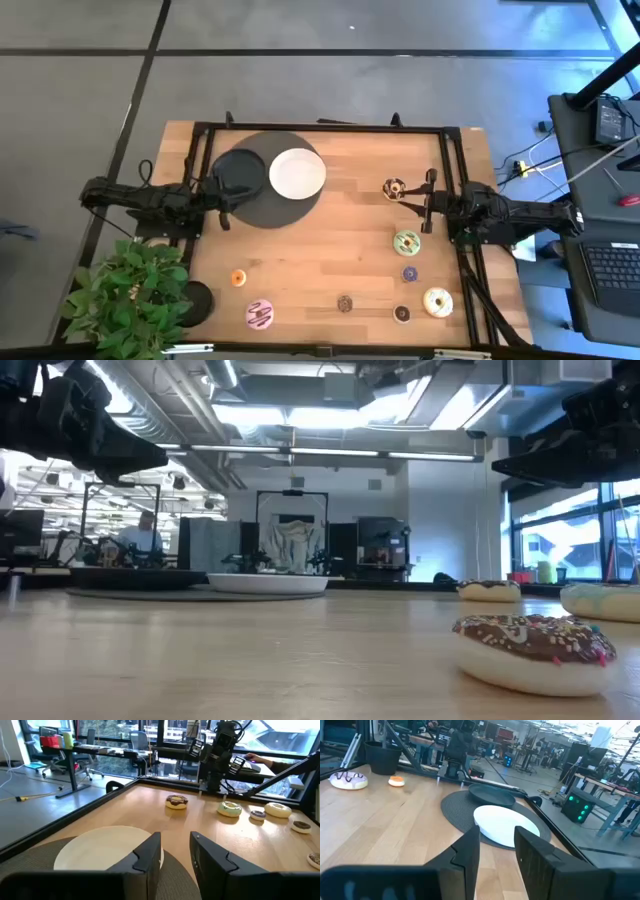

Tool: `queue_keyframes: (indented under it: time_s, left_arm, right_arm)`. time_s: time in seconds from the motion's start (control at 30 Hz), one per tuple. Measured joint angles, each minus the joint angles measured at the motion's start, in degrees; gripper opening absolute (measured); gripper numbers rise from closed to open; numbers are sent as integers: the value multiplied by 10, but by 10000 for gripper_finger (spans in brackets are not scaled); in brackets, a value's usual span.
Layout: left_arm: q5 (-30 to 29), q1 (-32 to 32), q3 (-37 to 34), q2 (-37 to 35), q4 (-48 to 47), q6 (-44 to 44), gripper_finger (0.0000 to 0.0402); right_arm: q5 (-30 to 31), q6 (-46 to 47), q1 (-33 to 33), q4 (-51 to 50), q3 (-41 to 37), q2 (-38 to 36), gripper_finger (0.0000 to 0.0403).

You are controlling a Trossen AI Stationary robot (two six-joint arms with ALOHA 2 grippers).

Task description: Pick & Place donuts

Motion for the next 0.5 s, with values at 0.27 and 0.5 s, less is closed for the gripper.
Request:
queue_keyframes:
  time_s: [0.27,0.5]
  left_arm:
    - [0,0,0,0,0,0,102]
    - [0,0,0,0,0,0,98]
  right_arm:
    - [0,0,0,0,0,0,124]
    - [0,0,0,0,0,0,124]
